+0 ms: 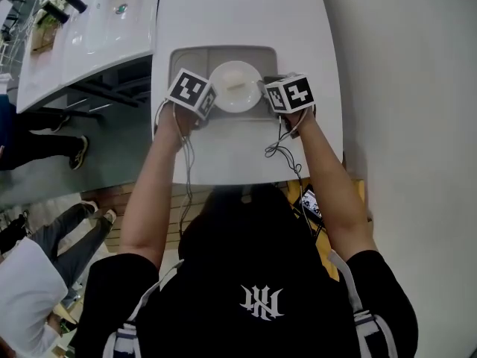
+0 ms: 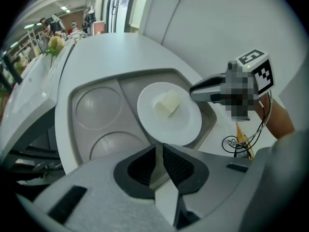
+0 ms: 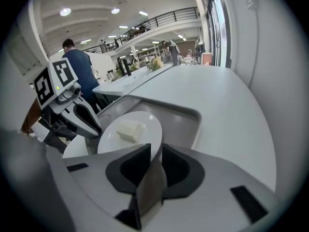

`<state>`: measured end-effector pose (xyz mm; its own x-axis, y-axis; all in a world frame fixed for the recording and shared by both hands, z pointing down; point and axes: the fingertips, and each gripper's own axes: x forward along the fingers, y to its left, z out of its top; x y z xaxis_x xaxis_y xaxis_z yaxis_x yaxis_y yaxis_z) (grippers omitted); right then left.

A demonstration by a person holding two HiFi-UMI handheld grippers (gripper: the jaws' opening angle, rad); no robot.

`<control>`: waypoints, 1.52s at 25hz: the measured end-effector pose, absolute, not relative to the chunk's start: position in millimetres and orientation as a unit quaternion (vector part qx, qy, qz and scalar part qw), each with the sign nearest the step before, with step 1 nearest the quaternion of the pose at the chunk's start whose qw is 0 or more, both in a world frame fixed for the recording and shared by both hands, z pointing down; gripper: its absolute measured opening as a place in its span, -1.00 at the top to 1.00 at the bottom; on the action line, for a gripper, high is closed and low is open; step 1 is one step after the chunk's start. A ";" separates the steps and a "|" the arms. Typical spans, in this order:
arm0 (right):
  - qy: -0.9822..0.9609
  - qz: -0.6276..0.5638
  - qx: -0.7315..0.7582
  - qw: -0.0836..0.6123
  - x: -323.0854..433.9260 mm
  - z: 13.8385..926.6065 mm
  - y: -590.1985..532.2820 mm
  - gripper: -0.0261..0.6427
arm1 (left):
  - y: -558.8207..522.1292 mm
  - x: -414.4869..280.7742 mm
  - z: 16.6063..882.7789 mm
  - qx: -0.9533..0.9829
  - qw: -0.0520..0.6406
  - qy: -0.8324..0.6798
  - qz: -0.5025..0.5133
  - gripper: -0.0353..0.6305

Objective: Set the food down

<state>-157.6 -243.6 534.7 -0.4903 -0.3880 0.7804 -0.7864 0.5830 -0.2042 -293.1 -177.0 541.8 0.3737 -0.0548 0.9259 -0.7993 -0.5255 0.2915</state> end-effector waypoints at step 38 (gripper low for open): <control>-0.949 0.290 0.051 -0.108 37.2 340.3 86.2 0.91 | 107.5 -56.7 377.9 0.906 0.251 -0.340 -0.024 0.88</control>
